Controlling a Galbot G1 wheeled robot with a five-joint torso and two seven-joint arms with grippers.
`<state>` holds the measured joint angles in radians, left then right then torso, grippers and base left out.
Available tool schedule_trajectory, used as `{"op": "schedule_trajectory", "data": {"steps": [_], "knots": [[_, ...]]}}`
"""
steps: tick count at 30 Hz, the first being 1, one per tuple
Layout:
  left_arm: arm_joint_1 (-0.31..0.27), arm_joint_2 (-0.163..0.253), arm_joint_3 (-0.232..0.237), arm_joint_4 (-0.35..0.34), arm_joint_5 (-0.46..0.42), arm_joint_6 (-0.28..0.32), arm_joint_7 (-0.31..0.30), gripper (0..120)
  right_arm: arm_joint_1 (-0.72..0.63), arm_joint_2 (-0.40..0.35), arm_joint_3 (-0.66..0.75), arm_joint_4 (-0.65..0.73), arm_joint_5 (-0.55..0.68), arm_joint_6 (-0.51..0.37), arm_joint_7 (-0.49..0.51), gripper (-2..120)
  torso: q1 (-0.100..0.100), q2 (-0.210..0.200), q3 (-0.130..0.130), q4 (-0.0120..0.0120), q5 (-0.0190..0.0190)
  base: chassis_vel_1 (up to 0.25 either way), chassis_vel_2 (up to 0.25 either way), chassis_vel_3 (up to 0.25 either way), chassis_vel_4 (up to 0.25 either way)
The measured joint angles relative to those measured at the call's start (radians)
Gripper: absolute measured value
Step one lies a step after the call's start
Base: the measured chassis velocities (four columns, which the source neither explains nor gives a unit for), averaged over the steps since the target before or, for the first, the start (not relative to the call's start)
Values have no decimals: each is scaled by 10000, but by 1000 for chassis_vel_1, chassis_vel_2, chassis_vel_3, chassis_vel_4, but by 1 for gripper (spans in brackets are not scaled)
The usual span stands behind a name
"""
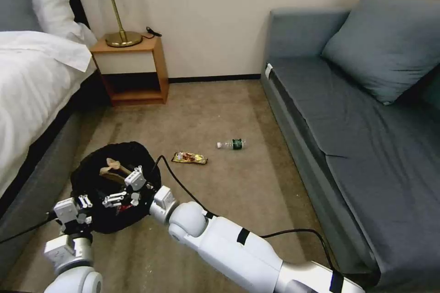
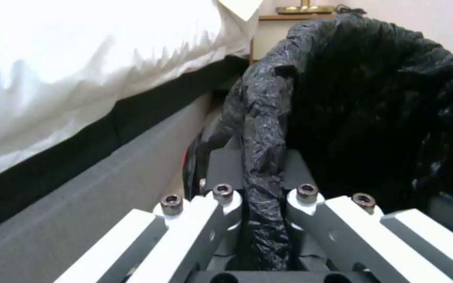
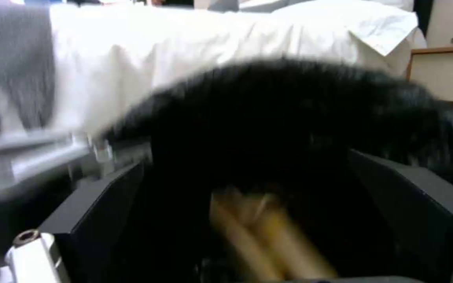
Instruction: Pick up the trash bin, then pick up the garbage on the floor and place it into the trash bin.
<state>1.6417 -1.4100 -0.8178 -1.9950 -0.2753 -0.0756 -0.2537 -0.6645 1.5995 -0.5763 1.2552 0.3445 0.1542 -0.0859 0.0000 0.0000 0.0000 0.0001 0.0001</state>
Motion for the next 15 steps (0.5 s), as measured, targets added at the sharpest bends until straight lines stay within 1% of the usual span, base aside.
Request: {"op": "schedule_trajectory", "data": {"steps": [2,6,10,12,15], "knots": [[23,3,1,-11,-8,0,0,6,108,-182,-103,14,-377,-156,-75,100,0,0,0,0,0,0,0,0,0],[26,26,-5,-6,-39,-20,-1,6,176,-353,-116,190,-401,-278,46,100,0,0,0,-1,0,0,0,0,0],[-41,148,-56,169,-178,-67,-15,6,108,-388,240,408,-214,-242,676,100,0,0,0,0,0,0,0,0,0],[-73,189,-75,226,-210,-80,-33,6,72,-396,348,449,-155,-231,818,100,0,0,0,0,0,0,0,0,0],[-139,435,-157,415,-411,-153,-77,6,-214,-511,965,495,-23,-80,1160,100,0,0,0,-1,0,0,0,0,0]]}}
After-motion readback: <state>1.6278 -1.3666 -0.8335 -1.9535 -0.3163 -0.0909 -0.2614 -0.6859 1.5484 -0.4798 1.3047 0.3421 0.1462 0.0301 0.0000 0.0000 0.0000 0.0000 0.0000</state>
